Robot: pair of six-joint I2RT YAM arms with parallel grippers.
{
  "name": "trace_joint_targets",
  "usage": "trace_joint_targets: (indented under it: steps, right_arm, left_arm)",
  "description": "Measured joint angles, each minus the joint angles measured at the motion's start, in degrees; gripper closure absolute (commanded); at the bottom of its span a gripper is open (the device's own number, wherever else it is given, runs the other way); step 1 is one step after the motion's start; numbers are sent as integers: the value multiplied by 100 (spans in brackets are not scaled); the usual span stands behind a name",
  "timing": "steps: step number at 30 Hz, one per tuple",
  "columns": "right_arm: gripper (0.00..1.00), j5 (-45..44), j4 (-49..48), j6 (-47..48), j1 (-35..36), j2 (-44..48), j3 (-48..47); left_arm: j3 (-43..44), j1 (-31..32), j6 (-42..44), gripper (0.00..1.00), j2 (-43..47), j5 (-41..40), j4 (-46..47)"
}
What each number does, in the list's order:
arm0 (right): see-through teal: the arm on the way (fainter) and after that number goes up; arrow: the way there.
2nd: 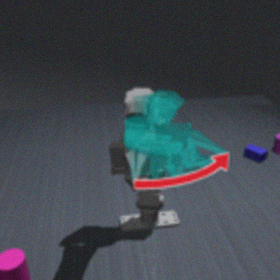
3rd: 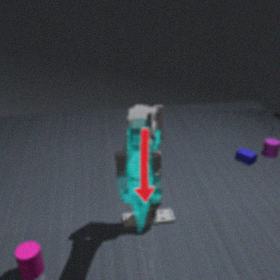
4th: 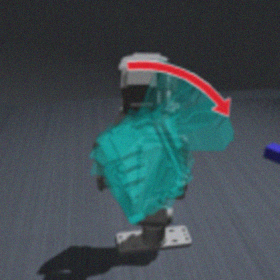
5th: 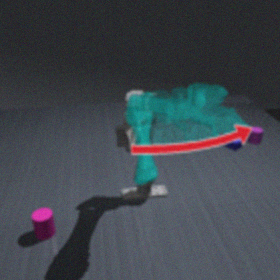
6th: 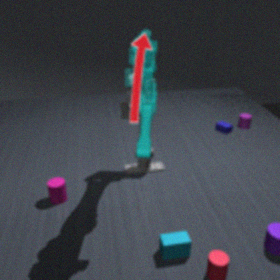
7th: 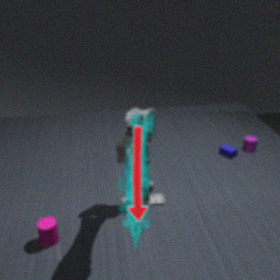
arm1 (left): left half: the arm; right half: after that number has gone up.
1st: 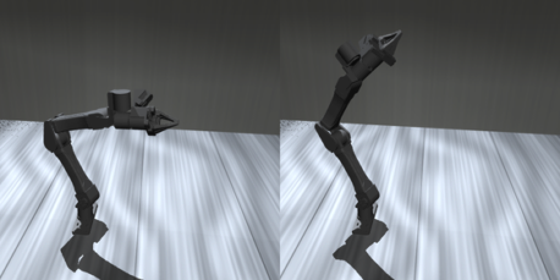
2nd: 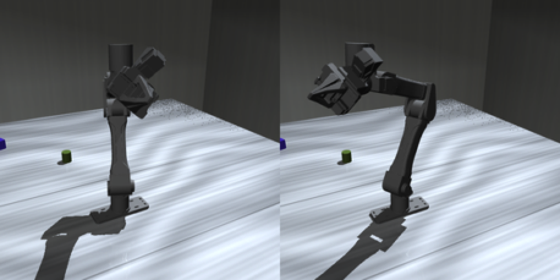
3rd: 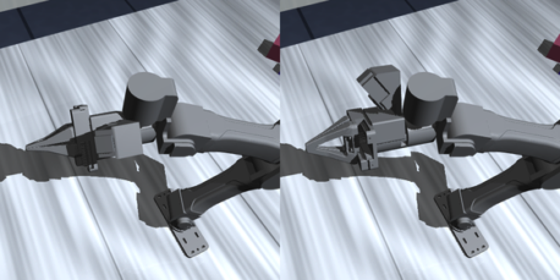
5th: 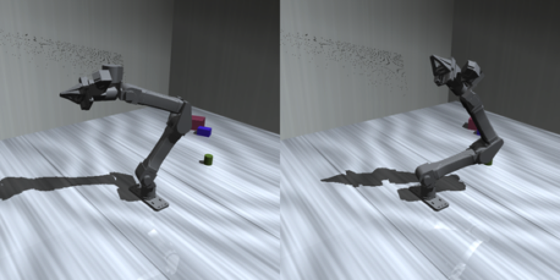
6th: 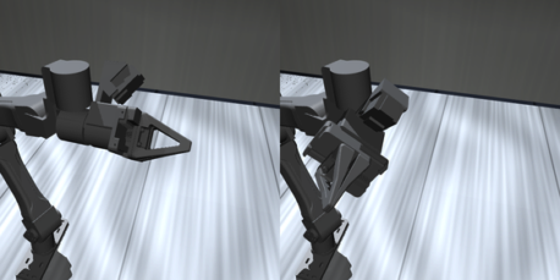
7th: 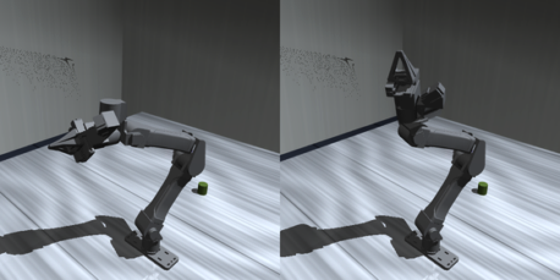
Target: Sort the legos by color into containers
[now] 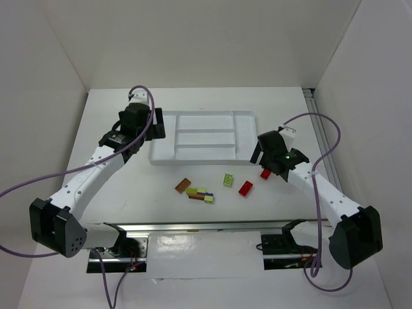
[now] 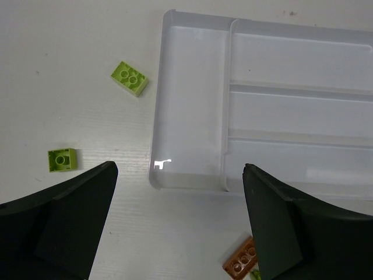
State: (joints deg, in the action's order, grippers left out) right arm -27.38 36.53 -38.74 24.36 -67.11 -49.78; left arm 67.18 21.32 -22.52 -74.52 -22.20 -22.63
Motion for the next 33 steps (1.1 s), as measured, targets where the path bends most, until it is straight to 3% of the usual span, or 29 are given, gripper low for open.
trace_joint_targets:
  steps: [6, 12, 24, 27, 28, 29, 33]
  right_arm:
    - [4, 723, -22, -68, -385, 485, 811]
    - [4, 1228, -400, -109, -837, 262, 1255]
    - [23, 1469, -1537, 140, -1375, -957, 1357]
    - [34, 1438, -1735, 227, -1384, -1180, 1296]
    - [41, 1425, -1797, 243, -1386, -1233, 1279]
    - [54, 1401, -1825, 243, -1386, -1270, 1259]
    - [64, 1292, -1869, 188, -1390, -1244, 1250]
  left_arm:
    - [0, 0, -24, 0, -81, 22, -50]
    - [0, 0, -26, 0, -229, 111, -103]
    - [4, 0, -26, 0, -417, 149, -153]
    - [4, 9, -26, 0, -481, 149, -177]
    - [4, 20, -26, 0, -485, 149, -181]
    - [4, 28, -26, 0, -485, 149, -184]
    - [13, 37, -52, 0, -485, 216, -295]
